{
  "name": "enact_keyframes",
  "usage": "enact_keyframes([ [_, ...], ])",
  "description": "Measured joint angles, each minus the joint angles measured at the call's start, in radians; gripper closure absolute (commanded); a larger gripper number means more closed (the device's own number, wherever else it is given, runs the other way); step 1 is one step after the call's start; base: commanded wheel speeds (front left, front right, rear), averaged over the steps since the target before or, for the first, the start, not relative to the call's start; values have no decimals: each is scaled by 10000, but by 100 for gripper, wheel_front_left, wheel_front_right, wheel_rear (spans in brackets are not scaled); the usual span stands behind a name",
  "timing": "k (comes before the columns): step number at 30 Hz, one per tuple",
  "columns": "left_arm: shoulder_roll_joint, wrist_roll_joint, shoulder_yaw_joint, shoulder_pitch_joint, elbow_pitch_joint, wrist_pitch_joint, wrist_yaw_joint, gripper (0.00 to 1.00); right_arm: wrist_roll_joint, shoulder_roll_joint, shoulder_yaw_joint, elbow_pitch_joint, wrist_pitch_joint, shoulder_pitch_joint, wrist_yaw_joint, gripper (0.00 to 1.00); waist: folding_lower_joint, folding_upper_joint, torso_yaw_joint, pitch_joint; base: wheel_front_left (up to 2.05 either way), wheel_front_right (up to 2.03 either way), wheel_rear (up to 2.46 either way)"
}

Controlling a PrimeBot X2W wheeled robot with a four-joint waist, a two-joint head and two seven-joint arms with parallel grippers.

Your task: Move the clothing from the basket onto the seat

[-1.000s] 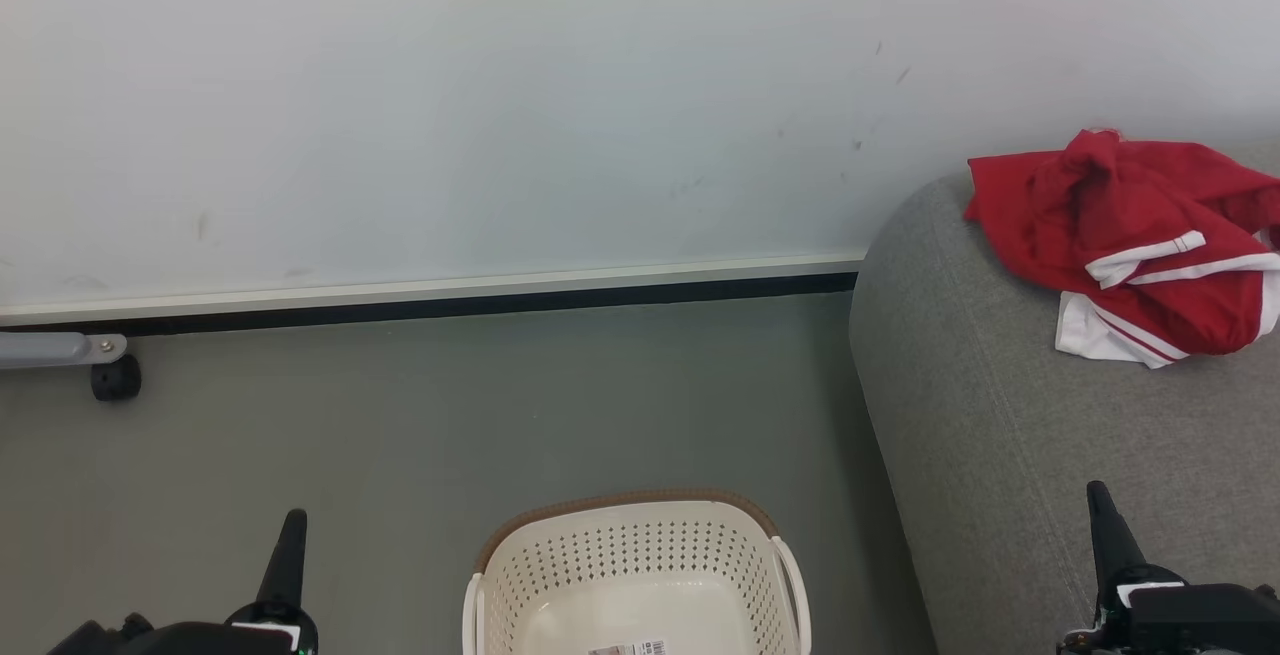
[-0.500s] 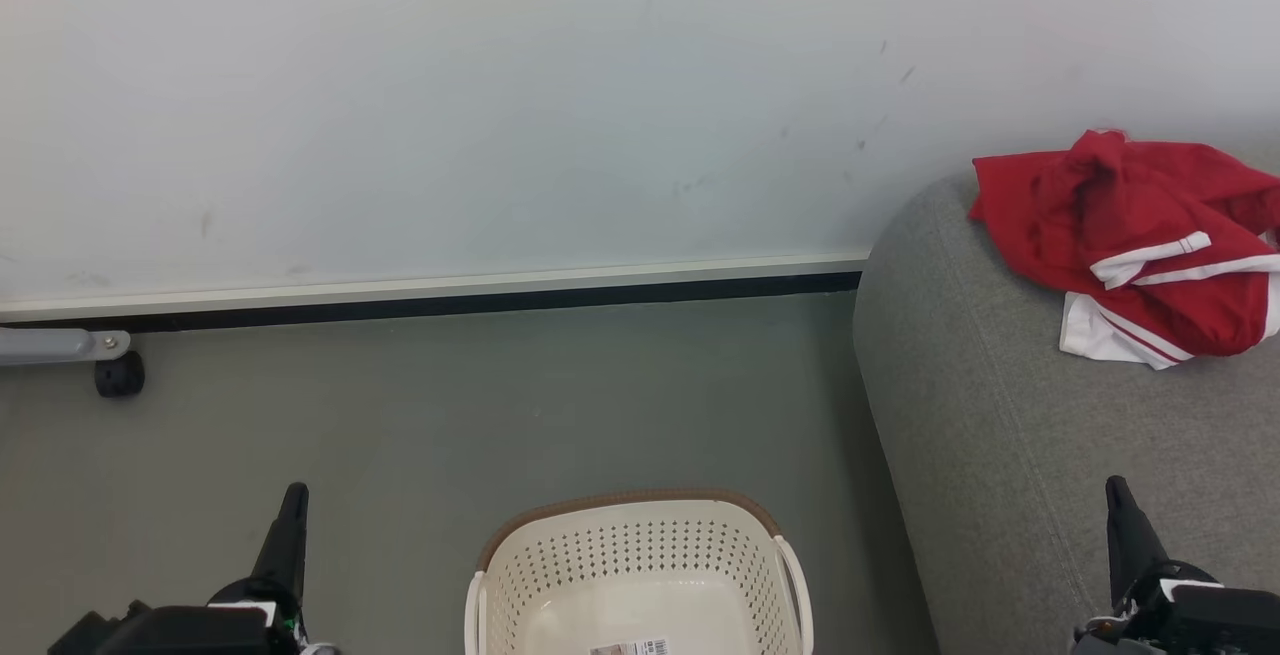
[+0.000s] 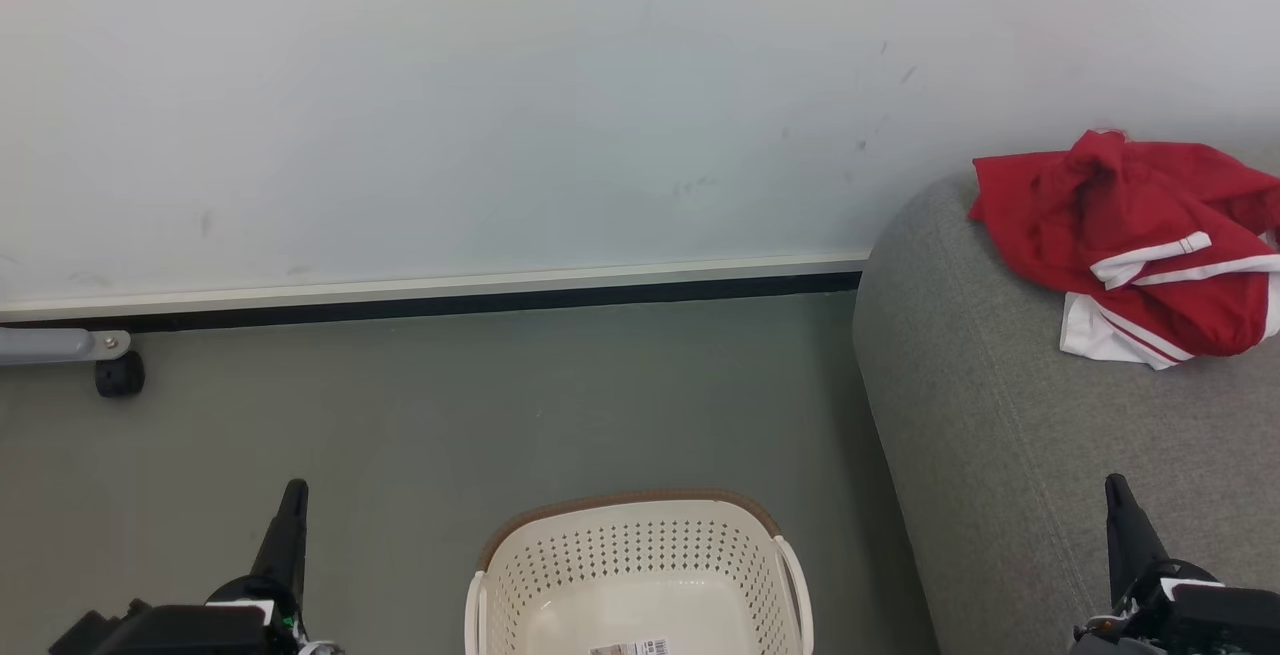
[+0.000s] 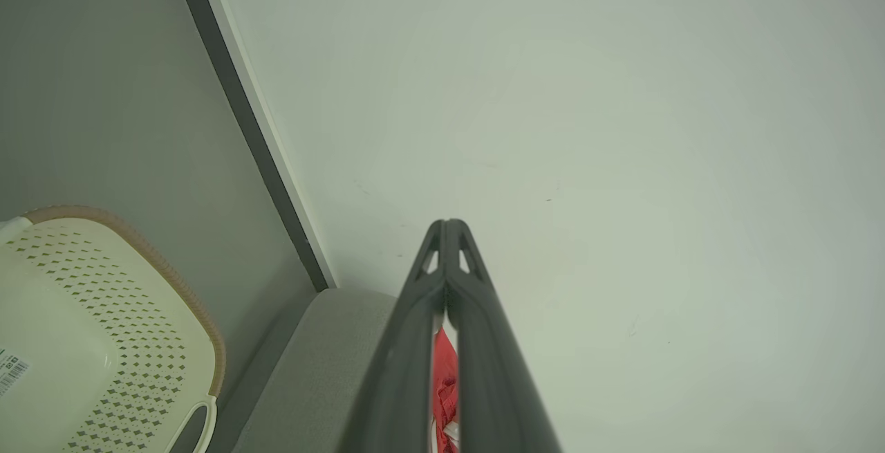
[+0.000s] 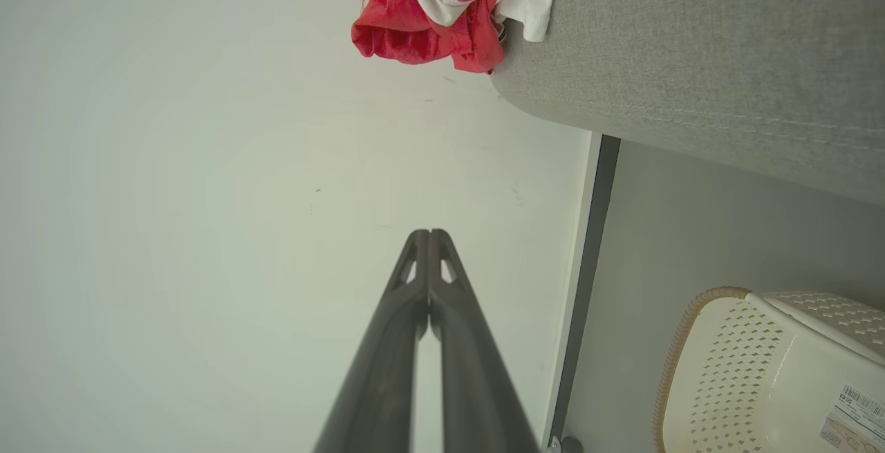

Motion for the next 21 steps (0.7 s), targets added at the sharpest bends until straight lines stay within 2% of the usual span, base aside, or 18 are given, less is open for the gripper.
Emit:
enact_keyframes([
  [21,0,-2,0,0,8,0,0,100,2,2,0,2,0,0,0,100,0,0,0,0,0,0,0],
])
